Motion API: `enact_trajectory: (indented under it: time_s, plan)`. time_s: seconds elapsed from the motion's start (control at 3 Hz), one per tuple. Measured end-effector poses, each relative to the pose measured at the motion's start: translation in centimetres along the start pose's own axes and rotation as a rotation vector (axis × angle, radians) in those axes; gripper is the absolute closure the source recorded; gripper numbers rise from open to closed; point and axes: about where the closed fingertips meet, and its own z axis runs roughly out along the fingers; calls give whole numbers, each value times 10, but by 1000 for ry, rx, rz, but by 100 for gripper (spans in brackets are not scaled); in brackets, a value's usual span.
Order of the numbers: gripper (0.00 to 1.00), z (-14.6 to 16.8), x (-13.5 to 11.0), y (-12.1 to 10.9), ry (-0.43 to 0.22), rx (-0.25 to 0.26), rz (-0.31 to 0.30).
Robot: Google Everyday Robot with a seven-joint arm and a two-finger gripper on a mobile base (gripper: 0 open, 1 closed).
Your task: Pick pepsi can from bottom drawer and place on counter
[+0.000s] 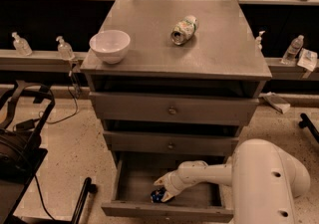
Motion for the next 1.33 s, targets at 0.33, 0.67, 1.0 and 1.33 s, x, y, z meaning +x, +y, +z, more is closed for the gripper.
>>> enact_trajectory:
  time_s: [0.33, 0.67, 1.0, 1.33]
  plan:
    - [42, 9, 1, 4, 34, -41, -9]
    - [47, 28, 8, 11, 51, -82, 0]
    - [47, 43, 18, 11, 43, -80, 14]
    - [50, 51, 27, 22, 53, -109, 24]
